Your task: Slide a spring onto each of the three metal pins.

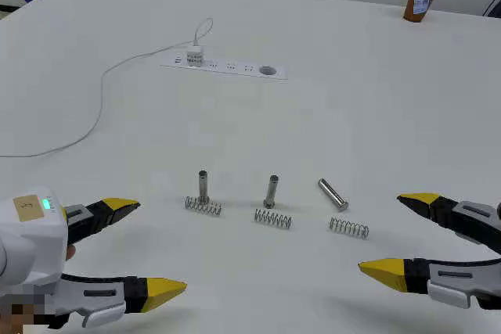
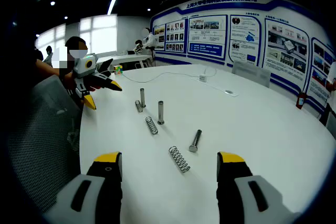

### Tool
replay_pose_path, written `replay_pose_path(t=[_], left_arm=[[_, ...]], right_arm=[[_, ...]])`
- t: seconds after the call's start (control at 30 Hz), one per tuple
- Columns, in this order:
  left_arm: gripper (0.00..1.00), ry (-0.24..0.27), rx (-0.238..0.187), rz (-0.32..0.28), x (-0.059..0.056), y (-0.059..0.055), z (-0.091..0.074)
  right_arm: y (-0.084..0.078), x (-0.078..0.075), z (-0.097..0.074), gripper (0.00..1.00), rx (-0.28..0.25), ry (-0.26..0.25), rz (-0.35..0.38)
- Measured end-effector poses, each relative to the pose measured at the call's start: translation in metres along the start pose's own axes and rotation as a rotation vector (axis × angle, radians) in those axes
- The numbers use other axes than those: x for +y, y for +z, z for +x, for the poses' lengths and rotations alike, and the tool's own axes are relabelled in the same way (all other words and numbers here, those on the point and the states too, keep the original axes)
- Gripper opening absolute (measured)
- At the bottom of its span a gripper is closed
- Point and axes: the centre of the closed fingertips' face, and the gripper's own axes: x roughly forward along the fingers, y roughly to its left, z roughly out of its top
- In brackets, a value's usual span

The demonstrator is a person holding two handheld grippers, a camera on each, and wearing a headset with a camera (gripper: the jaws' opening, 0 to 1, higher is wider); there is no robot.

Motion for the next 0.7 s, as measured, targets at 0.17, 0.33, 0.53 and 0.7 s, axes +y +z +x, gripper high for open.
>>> replay_pose_path(t=[0.17, 0.33, 0.53, 0.7], left_arm=[[0.79, -0.001, -0.005, -0.001, -0.0008, 0.0015, 0.0009], [0.79, -0.007, -0.008, 0.001, -0.0018, 0.0024, 0.0023], [0.79, -0.011, -0.01, 0.002, -0.0003, 0.003, 0.0029], [0.78, -0.012, -0.012, 0.002, 0.0004, 0.0032, 0.0031]], right_arm=[[0.0002, -0.0025, -0.0015, 0.74, 0.002, -0.006, 0.004], [0.0006, -0.0036, -0.0019, 0.74, 0.0, -0.015, 0.011], [-0.0006, -0.0033, -0.0028, 0.74, 0.003, -0.022, 0.019], [0.0004, -0.0044, -0.0038, 0.73, 0.001, -0.03, 0.024]])
